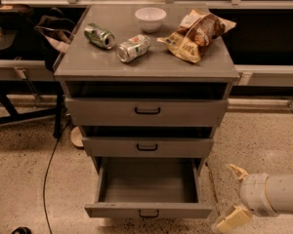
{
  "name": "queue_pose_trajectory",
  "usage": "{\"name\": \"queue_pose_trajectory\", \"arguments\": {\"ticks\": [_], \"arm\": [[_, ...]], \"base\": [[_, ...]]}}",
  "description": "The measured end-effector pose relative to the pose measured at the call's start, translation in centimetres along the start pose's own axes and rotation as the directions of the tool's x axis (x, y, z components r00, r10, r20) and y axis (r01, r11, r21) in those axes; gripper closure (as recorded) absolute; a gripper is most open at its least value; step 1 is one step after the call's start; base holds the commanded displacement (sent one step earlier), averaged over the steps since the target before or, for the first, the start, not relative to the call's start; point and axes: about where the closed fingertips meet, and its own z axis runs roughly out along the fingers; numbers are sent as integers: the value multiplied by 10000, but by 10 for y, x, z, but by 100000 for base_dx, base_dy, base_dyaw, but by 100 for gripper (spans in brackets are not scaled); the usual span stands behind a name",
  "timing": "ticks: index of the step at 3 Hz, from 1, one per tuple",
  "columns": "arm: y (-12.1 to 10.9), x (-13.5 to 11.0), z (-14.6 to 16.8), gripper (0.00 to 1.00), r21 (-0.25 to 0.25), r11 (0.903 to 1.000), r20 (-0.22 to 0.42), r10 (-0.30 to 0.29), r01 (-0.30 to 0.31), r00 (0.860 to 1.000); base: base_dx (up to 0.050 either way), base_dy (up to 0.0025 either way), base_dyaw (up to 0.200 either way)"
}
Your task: Close bottom drawer
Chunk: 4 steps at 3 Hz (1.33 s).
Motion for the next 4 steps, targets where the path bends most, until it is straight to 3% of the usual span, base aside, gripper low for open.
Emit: {"name": "queue_pose_trajectory", "arguments": {"ticks": [2, 4], "arm": [[-9, 45, 58, 0, -386, 9970, -115, 661, -665, 9977], [-9, 79, 107, 0, -957, 9861, -648, 1302, -1361, 9894]], "base": [[0, 0, 0], [0, 0, 0]]}}
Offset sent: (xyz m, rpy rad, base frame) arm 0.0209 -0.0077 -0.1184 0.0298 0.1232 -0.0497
